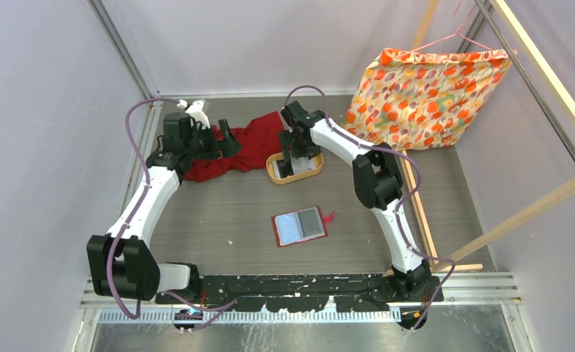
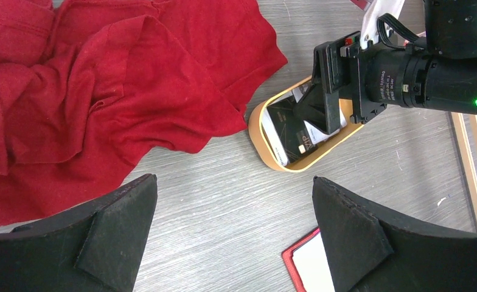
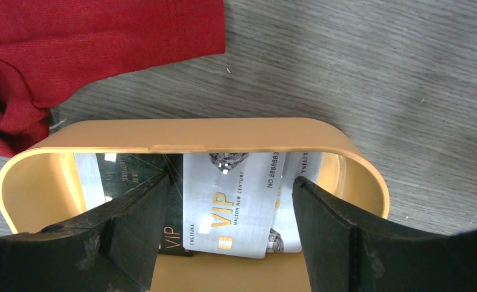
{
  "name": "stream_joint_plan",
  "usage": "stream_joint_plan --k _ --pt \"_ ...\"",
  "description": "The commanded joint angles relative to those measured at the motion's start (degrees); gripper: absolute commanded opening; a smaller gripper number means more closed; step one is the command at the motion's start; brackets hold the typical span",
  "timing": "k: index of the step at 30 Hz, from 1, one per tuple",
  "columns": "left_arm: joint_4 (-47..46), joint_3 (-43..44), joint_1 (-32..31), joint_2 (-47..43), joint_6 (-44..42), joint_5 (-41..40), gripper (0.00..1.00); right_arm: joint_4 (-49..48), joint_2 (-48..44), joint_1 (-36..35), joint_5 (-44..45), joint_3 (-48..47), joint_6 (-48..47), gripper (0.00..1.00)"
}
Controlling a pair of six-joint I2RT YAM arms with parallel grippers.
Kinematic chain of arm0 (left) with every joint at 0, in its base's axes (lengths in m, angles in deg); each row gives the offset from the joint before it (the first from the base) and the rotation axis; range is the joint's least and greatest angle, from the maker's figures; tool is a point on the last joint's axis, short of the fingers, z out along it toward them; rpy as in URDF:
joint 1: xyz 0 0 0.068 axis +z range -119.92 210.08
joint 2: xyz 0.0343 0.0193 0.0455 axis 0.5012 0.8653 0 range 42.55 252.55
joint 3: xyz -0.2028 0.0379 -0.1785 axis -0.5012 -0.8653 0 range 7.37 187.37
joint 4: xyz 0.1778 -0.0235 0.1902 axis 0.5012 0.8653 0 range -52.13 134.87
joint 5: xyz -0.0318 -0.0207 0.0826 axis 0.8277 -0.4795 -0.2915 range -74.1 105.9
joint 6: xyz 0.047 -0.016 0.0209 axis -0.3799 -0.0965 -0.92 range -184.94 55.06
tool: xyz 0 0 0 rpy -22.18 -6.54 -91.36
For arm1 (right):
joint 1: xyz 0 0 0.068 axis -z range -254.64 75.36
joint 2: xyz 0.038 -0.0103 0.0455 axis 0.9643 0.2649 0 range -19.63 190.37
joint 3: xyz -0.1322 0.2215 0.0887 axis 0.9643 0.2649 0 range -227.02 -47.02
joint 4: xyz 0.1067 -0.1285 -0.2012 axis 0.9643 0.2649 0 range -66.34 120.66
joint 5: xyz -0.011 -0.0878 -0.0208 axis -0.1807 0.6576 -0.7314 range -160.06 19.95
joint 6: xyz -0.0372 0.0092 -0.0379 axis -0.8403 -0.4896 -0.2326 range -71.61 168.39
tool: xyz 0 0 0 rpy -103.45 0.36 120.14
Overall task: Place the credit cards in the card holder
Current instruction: Pick up the credit card from the storage box.
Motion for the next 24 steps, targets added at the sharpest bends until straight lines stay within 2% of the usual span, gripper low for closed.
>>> stream_joint_plan --k 1,9,19,24 --pt "-1.8 1.1 0.0 0.2 0.3 1.6 1.0 0.8 0.4 -0.3 1.6 0.6 -1.3 0.76" --pt "-2.3 0.9 0.0 0.7 0.6 2.4 1.0 -0.1 -1.8 0.3 2.1 2.1 -3.2 0.63" --pt "-2.5 1.0 0.1 1.9 1.1 3.6 1.0 -1.2 -4.5 1.0 1.2 2.9 -4.3 0.55" --pt "-5.2 0.3 0.1 3.1 3.2 8.1 1.0 -1.2 -6.8 1.0 -1.4 3.1 -4.5 0.54"
